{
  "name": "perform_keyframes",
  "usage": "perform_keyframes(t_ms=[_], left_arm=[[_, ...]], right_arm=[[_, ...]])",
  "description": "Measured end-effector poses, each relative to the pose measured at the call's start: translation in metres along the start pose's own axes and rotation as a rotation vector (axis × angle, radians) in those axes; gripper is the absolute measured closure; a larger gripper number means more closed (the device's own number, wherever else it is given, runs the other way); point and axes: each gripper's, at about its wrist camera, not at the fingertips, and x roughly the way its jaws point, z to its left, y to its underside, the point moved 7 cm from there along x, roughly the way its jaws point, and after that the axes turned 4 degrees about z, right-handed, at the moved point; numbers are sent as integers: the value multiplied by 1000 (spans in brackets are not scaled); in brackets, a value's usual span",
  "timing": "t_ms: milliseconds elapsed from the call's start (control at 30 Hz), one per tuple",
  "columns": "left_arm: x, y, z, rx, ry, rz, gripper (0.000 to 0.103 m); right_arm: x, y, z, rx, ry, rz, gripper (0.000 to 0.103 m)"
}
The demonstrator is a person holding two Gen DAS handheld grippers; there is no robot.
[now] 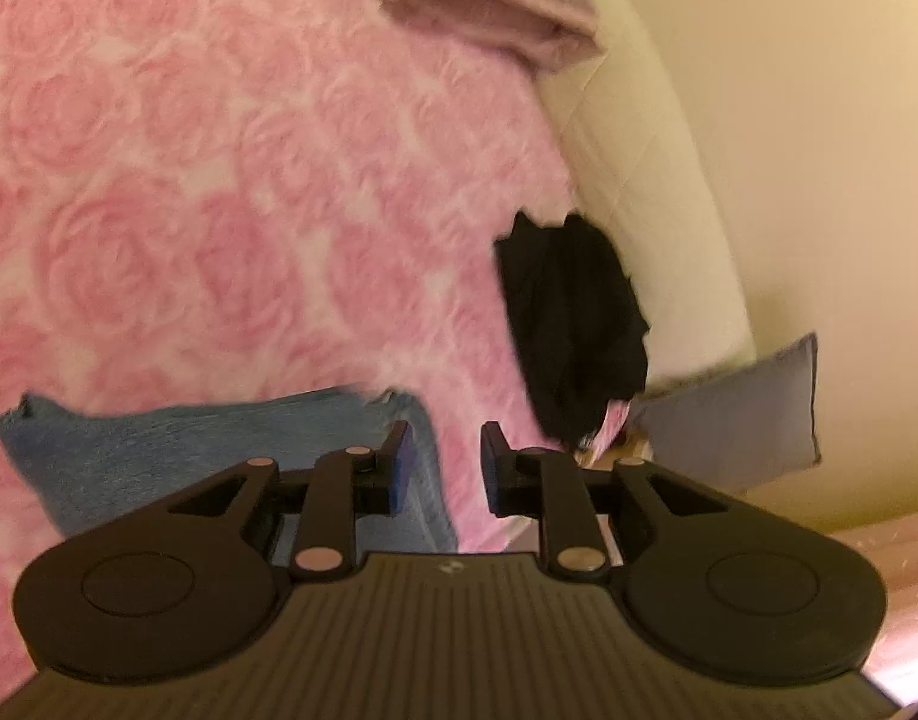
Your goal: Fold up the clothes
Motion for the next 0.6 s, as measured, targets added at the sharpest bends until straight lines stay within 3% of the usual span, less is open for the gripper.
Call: perform_keyframes(t_ms=[167, 367, 500, 600], left_arm=[[-18, 21, 40, -45, -130, -18, 80], [-45, 80, 113, -104, -270, 35, 80], [-50, 124, 148, -133, -276, 93, 80], [-48, 148, 157, -157, -237, 117, 80]], right_arm=[[4, -20, 32, -379, 138, 1, 63], [10, 12, 11, -776, 316, 16, 63], [11, 43, -32, -891, 407, 57, 63], [7, 53, -59, -844, 422, 93, 63]])
